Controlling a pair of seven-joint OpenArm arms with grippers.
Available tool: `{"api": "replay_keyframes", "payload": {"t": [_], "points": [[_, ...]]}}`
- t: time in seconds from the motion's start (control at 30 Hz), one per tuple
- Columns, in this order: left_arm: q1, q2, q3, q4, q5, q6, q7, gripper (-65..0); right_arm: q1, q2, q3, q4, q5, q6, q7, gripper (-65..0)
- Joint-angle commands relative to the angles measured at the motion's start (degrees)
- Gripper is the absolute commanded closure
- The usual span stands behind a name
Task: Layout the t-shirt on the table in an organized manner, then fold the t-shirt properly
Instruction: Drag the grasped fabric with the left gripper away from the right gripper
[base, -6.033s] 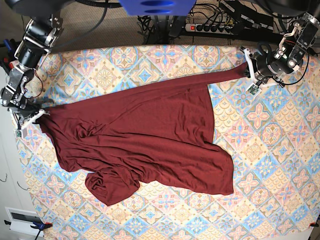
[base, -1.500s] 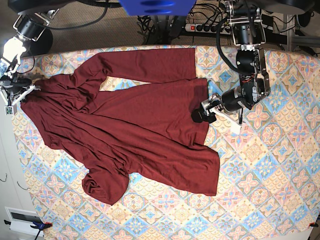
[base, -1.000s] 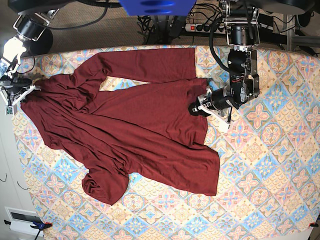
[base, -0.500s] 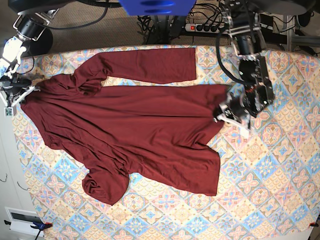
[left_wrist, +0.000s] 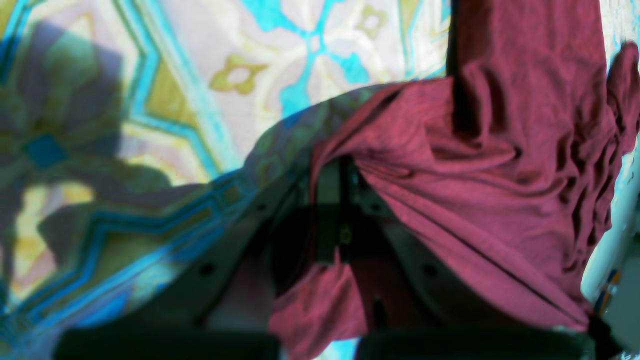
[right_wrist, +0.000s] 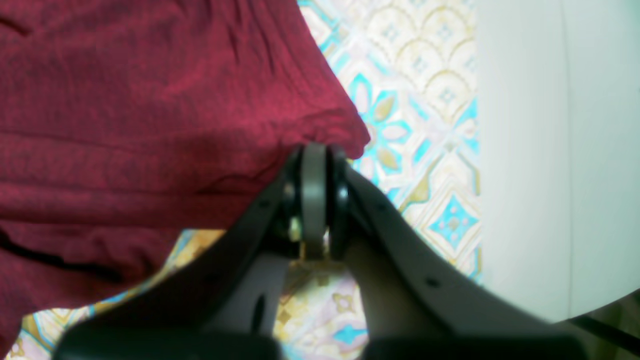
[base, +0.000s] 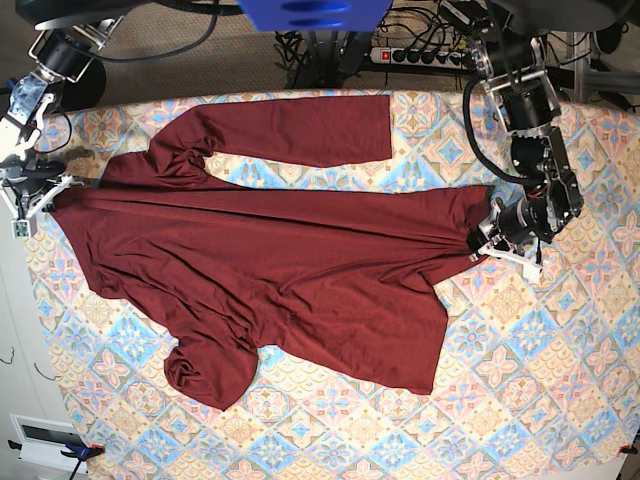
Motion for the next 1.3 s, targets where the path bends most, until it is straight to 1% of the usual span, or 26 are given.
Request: {"api": "replay_keyframes", "payload": {"t": [0.0,0.17,0.27,0.33,0.47,0.63,0.77,0.87,1.0,1.27], "points": [[0.91,-1.72,-0.22,0.59,1.82,0.82,-0.28,0.0,-0.11,1.83,0.49,0.77,-0.24,-0.46,0.89,0.0],[4.95,-1.81,-0.22,0.59,-0.91,0.64,-0.28,0.0,-0.63,1.83,-0.48,0.69,-0.24,-0.46,0.89,0.0],[6.71,-1.90,-0.13,1.03,-3.98,0.55,0.60,0.0,-0.37,1.83,-4.96,0.69,-0.24,-0.46,0.89,0.0],[7.24,-2.25,-0.13,3.32,-6.18,0.55,3.32,0.0,-0.37,1.83,-7.69,0.69,-0.24,-0.46,0.98,0.0],[9.53,-2.25,-0.31,9.38,-8.38,0.64,6.14,-5.5,-0.28,1.83,-9.53,0.60,-0.41,-0.55,1.24,0.0],[12.60,-2.34,-0.40,15.71,-8.20,0.73,8.86,-11.5,0.86,1.83,-9.18,-3.71,-0.41,-0.55,1.42,0.0],[15.59,-5.85,-0.66,17.21,-8.20,0.73,8.42,-13.5,7.19,1.83,-9.18,-4.85,-0.50,-0.55,1.51,0.0],[16.82,-8.58,-1.28,17.29,-8.20,0.73,6.05,-13.6,7.54,1.92,-9.09,-5.82,-0.50,-0.55,1.51,0.0],[17.44,-11.30,-1.28,17.29,-8.12,0.73,4.99,-13.5,7.63,2.19,-9.09,-5.82,-0.50,-0.55,1.51,0.0],[18.58,-11.39,-1.10,17.56,-8.38,0.55,5.17,-13.6,7.46,2.19,-9.09,-5.82,-0.50,-0.55,1.51,0.0]]}}
